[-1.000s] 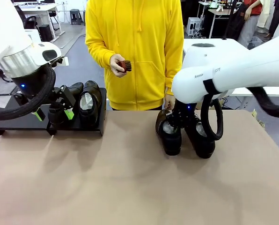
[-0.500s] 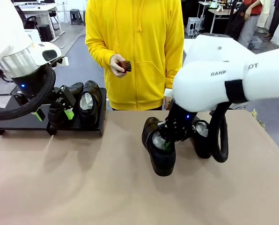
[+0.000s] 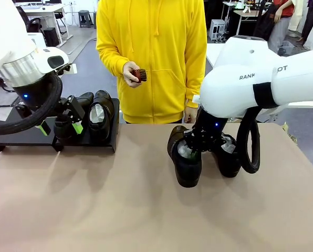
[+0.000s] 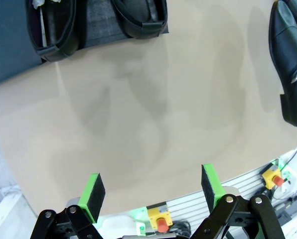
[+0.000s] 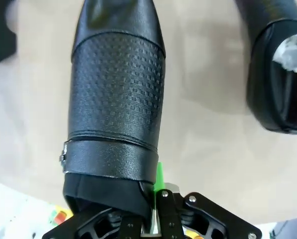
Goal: Organize the shoes by placing them on the stand.
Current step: Pick up one Shoe and place it in the middle of the table.
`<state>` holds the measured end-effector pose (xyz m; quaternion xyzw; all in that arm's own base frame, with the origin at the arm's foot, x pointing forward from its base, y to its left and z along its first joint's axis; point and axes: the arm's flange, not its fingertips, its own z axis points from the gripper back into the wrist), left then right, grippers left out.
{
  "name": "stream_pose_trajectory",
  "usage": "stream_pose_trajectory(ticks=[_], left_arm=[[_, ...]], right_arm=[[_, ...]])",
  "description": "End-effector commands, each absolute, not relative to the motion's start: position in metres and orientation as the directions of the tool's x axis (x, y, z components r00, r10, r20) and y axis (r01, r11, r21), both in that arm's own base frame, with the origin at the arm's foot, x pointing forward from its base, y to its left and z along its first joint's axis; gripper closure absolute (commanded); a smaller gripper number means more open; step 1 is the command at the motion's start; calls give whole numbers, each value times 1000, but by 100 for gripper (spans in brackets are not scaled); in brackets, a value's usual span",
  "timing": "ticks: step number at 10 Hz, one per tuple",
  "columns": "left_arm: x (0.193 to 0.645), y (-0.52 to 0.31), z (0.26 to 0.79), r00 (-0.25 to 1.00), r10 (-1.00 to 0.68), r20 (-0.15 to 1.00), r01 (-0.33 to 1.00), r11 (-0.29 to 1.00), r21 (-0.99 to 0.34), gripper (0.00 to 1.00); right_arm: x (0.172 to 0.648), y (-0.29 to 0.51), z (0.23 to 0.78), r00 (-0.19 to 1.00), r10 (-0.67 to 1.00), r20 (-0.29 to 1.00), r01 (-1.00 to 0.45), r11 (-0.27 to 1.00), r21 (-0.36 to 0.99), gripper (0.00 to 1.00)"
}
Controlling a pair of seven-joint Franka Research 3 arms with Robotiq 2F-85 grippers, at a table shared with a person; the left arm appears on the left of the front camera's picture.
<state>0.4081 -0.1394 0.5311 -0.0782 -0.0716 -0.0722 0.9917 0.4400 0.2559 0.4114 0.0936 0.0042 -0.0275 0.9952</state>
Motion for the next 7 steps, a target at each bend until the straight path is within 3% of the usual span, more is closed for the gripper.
stream_pose_trajectory(ticks=[1,4,7], left_arm=[[408,-139,531,980,-116,161,139,980,-140,0],[408,-139,531,980,-116,161,139,980,-140,0],[408,-139,531,980,-116,161,139,980,-140,0]], right_arm=[[414,293,398,997,-76,-14,77,967,243,100],[392,341,356,995,-91,33,84,981,173,100],[377,365,323,1000,-26,-7,26,985,168,100]])
